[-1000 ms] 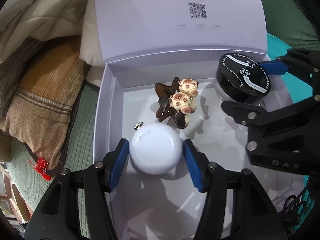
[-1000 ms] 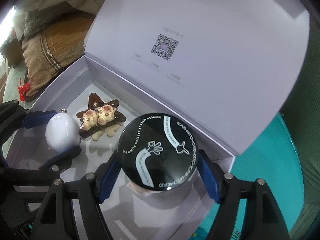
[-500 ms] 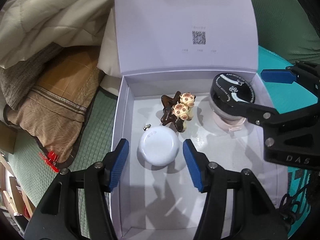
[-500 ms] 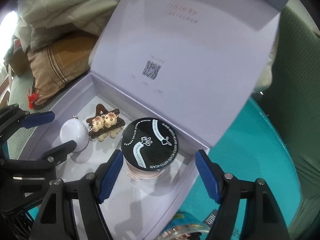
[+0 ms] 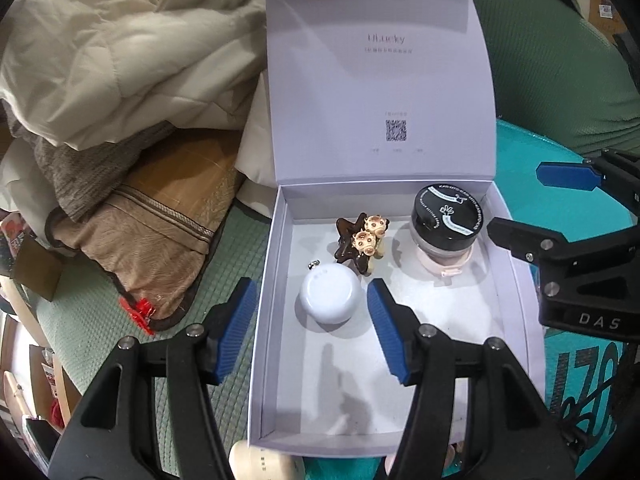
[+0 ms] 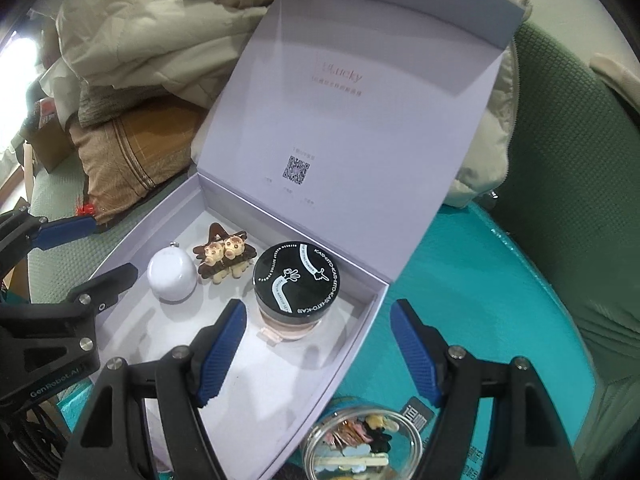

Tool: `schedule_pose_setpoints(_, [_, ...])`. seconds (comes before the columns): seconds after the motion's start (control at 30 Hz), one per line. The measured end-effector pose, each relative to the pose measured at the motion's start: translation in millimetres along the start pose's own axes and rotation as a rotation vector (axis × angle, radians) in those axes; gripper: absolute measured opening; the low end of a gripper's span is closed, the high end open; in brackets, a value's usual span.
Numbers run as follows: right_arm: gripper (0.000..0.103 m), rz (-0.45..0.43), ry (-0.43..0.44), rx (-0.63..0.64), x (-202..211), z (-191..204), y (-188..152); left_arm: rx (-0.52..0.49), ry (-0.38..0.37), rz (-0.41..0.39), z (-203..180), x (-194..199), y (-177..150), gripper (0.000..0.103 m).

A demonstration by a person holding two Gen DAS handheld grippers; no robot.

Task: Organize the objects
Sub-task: 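Withdraw both open tools from the box back toward the remaining items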

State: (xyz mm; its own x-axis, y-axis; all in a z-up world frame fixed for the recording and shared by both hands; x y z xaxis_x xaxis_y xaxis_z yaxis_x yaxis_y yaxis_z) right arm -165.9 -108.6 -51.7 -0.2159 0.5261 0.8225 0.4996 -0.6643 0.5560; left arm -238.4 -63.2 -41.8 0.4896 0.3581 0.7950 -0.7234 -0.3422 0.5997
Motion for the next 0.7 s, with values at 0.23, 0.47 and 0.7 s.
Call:
schedule_pose_setpoints(0.23, [0.076,-0.04,-0.007,0.003,23.9,1.8,-1.2,0.014,0.011,-0.049,32.0,13.0,0.5,0.064])
schedule_pose_setpoints(0.47, [0.076,-0.071,0.009,0.001,44.2,9.1,-4.9,0.027,0.029,-0.083,32.8,31.8,-5.3,0.073])
schedule_pose_setpoints(0.7, [0.078,-0.098,0.02,-0.001,61.6,18.4,-9.3,0.047,0.03,-0.109,41.8,51.8,-10.6,0.075])
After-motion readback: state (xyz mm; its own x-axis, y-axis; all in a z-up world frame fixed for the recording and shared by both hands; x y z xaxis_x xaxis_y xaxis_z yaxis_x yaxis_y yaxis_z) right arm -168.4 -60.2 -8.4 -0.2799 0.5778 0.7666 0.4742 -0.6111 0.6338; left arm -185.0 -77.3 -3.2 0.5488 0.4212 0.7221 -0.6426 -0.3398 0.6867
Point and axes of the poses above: each gripper's, at about its wrist camera, not at the fingertips, and x roughly against the way its jaws point, z to its left, y to its top, the point moved 7 cm from there along -x, roughly the way its jaws point, and after that the axes turned 3 degrees about -z, right-handed, at the moved point
